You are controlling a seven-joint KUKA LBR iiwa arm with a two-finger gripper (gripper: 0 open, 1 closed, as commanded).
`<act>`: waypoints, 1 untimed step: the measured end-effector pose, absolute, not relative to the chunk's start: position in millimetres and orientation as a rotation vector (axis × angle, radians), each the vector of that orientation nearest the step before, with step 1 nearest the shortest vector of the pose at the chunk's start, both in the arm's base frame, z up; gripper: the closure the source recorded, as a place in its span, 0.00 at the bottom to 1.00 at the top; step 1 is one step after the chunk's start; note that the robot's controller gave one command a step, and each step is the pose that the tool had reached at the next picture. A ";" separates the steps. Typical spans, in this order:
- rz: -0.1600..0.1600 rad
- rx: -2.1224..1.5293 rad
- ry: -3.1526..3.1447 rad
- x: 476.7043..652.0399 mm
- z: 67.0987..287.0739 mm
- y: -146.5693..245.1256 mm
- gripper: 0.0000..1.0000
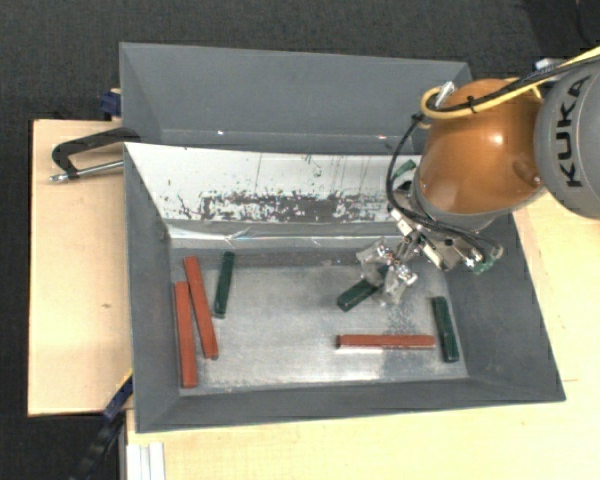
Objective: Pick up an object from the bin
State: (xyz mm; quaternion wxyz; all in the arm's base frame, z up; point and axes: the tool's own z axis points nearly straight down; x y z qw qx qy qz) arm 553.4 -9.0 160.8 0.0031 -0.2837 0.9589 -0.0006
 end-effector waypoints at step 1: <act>-0.003 -0.552 3.075 569.2 338.6 -12.2 1.00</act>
Offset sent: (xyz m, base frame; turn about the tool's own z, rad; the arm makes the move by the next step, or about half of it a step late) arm 0.0000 0.0000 0.0000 0.0000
